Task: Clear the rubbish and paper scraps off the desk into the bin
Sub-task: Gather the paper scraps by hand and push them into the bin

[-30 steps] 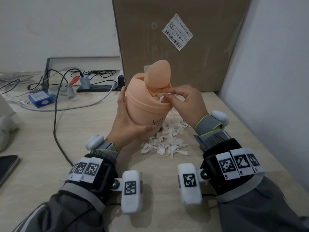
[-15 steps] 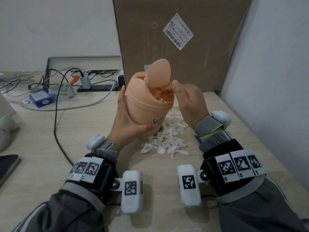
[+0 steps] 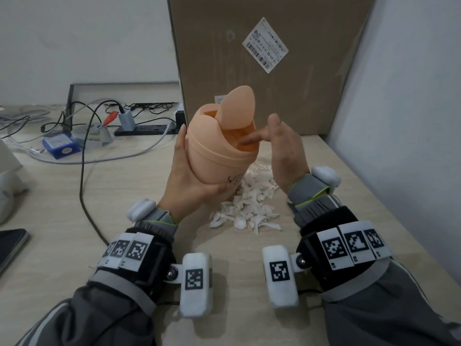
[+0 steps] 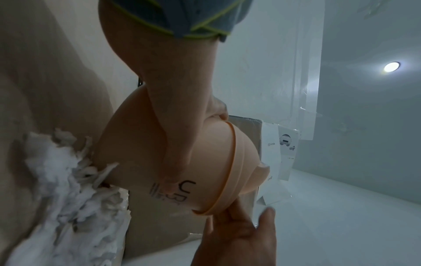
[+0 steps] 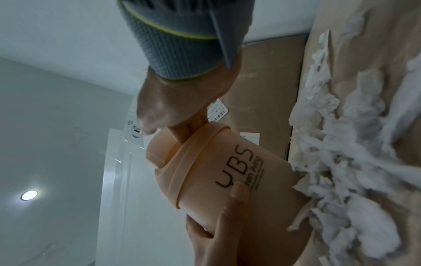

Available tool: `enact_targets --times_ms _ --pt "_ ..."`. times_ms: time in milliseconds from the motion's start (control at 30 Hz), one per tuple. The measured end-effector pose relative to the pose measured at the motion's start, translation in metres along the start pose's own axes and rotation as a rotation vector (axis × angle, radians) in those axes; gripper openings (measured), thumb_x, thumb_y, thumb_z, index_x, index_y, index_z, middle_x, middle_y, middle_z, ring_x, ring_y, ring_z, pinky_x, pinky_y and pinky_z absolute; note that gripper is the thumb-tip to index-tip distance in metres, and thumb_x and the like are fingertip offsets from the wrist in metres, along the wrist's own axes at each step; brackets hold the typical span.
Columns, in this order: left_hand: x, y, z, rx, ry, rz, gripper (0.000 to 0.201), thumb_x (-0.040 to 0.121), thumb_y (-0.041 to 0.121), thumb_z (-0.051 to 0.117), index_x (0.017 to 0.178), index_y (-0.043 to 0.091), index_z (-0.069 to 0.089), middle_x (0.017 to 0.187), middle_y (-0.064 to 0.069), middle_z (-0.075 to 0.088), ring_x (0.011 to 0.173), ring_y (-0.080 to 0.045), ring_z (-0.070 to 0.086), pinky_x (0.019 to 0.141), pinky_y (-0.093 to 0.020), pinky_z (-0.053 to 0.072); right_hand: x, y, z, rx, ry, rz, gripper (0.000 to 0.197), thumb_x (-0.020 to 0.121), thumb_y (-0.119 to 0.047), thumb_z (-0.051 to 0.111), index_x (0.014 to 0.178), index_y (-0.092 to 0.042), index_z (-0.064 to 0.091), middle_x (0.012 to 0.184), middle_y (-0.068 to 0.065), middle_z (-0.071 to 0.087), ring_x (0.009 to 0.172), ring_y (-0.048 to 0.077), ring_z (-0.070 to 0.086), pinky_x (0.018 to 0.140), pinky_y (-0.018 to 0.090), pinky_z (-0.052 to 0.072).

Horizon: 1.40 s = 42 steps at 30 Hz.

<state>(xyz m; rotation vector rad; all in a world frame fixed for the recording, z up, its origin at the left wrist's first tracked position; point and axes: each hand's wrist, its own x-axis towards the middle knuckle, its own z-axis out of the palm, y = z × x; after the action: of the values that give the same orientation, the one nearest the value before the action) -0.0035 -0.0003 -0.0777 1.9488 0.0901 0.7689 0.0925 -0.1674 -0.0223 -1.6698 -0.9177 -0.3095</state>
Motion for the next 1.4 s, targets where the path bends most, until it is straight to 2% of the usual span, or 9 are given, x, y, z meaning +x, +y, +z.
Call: enact_targets --times_ms 167,300,500,633,900,1000,1167,1300,1400 --pt "0.001 0.0 0.001 -0.027 0.0 -0.017 0.143 0.046 0.046 0.086 0.155 0.034 -0.006 0.147 0.02 0.029 0.131 0.014 0.038 0.106 -0.017 0.041 0.0 -0.006 0.0 -0.051 -0.127 0.016 0.064 0.093 -0.046 0.012 0.063 -0.032 0.067 0.068 -0.02 0.065 0.083 -0.01 0.056 0.115 0.044 0.014" --pt "-0.001 0.002 0.0 -0.027 -0.026 -0.022 0.141 0.047 0.041 0.089 0.155 0.038 -0.002 0.143 0.024 0.031 0.135 -0.003 0.043 0.107 -0.043 0.048 -0.002 0.001 0.009 -0.19 -0.297 0.017 0.064 0.092 -0.048 0.011 0.113 -0.022 0.065 0.116 -0.009 0.063 0.122 0.0 0.043 0.118 0.042 -0.009" --pt "0.0 -0.002 -0.002 -0.017 0.094 -0.019 0.137 0.048 0.046 0.089 0.152 0.039 -0.001 0.155 0.007 0.026 0.141 -0.011 0.038 0.115 -0.047 0.04 0.0 0.001 -0.012 0.121 0.172 -0.007 0.06 0.095 -0.038 0.025 0.079 -0.009 0.075 0.08 -0.005 0.072 0.083 -0.002 0.065 0.092 0.023 0.044" --pt "0.004 -0.01 -0.006 -0.015 0.225 -0.069 0.137 0.048 0.047 0.091 0.153 0.039 0.002 0.155 0.004 0.03 0.14 -0.015 0.039 0.114 -0.05 0.04 0.009 0.035 -0.03 0.051 0.323 0.253 0.048 0.093 -0.04 0.032 0.072 -0.018 0.07 0.077 0.0 0.072 0.079 0.013 0.067 0.083 0.029 0.051" --pt "0.007 -0.026 -0.012 -0.019 0.346 -0.189 0.139 0.045 0.05 0.09 0.153 0.041 0.003 0.154 0.005 0.032 0.138 -0.017 0.04 0.115 -0.05 0.039 -0.004 0.089 -0.052 -0.501 -0.356 0.696 0.044 0.098 -0.032 0.039 0.133 -0.007 0.048 0.143 0.011 0.046 0.13 0.029 0.042 0.104 0.033 0.032" --pt "0.007 -0.032 -0.014 -0.015 0.354 -0.211 0.138 0.046 0.051 0.091 0.152 0.045 0.003 0.155 0.005 0.032 0.139 -0.018 0.04 0.114 -0.05 0.039 -0.006 0.08 -0.047 -0.511 -0.478 0.674 0.044 0.1 -0.028 0.037 0.123 0.006 0.055 0.133 0.021 0.054 0.12 0.034 0.051 0.101 0.038 0.038" --pt "0.008 -0.035 -0.013 -0.019 0.343 -0.22 0.14 0.044 0.056 0.091 0.152 0.045 0.002 0.155 0.004 0.031 0.14 -0.018 0.04 0.114 -0.05 0.039 -0.012 0.064 -0.04 -0.16 -0.502 0.725 0.034 0.098 -0.028 0.042 0.123 -0.014 0.06 0.113 0.013 0.061 0.095 0.017 0.048 0.082 0.027 0.036" --pt "0.008 -0.034 -0.013 -0.029 0.337 -0.223 0.142 0.043 0.056 0.09 0.154 0.042 0.002 0.155 0.003 0.032 0.139 -0.018 0.04 0.114 -0.05 0.04 -0.01 0.058 -0.052 -0.063 -0.334 0.642 0.03 0.099 -0.022 0.039 0.116 -0.016 0.064 0.122 0.0 0.061 0.109 0.014 0.054 0.082 0.022 0.041" --pt "0.009 -0.033 -0.013 -0.032 0.332 -0.212 0.141 0.044 0.053 0.089 0.154 0.038 0.002 0.154 0.003 0.032 0.139 -0.018 0.041 0.115 -0.049 0.039 -0.01 0.063 -0.068 -0.134 -0.124 0.661 0.028 0.097 -0.018 0.041 0.105 -0.01 0.067 0.102 0.004 0.066 0.08 0.014 0.058 0.058 0.019 0.039"
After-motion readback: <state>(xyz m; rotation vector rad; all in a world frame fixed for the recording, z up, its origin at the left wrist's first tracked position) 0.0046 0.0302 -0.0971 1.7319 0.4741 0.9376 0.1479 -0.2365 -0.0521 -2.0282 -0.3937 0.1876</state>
